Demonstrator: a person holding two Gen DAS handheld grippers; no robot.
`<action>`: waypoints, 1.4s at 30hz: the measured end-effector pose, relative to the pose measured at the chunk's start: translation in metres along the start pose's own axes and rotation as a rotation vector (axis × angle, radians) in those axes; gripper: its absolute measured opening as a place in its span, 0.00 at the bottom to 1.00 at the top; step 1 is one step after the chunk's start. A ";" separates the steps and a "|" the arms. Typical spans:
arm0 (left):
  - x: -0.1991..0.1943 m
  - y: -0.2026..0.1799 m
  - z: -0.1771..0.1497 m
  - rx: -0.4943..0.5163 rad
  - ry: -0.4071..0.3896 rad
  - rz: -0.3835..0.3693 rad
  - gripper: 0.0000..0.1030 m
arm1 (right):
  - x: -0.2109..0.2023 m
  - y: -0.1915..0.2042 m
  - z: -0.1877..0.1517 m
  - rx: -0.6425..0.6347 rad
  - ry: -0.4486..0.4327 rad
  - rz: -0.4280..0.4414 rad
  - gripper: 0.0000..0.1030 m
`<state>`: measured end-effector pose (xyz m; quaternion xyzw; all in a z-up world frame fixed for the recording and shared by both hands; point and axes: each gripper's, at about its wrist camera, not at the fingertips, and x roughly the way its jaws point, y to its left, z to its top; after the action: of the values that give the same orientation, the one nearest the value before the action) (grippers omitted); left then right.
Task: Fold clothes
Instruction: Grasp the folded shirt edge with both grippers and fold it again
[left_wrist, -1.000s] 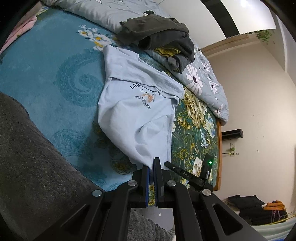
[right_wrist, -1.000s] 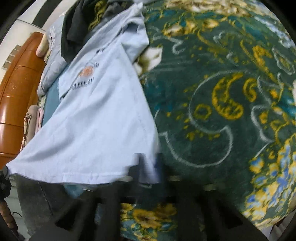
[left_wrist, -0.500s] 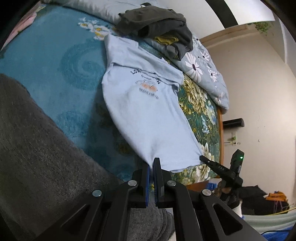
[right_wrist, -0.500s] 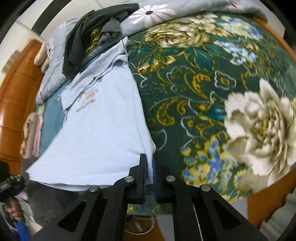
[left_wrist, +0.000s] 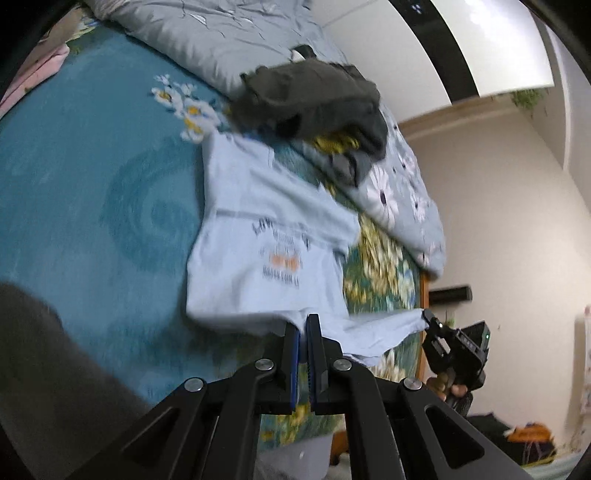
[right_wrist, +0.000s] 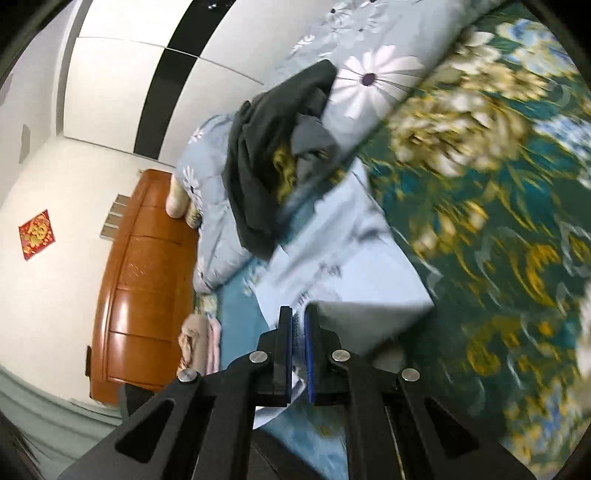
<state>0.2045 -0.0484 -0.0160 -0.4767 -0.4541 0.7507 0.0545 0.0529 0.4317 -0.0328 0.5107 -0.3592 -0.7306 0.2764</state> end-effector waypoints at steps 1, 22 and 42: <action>0.007 0.006 0.013 -0.016 -0.008 -0.003 0.04 | 0.008 0.002 0.010 0.005 -0.004 0.010 0.05; 0.130 0.060 0.182 -0.112 -0.068 0.116 0.05 | 0.168 -0.013 0.165 0.202 -0.103 -0.120 0.05; 0.135 0.084 0.035 -0.217 -0.008 0.370 0.54 | 0.093 -0.111 0.019 0.235 -0.021 -0.262 0.25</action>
<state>0.1348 -0.0501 -0.1631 -0.5522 -0.4374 0.6963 -0.1376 0.0010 0.4304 -0.1694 0.5742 -0.3754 -0.7187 0.1135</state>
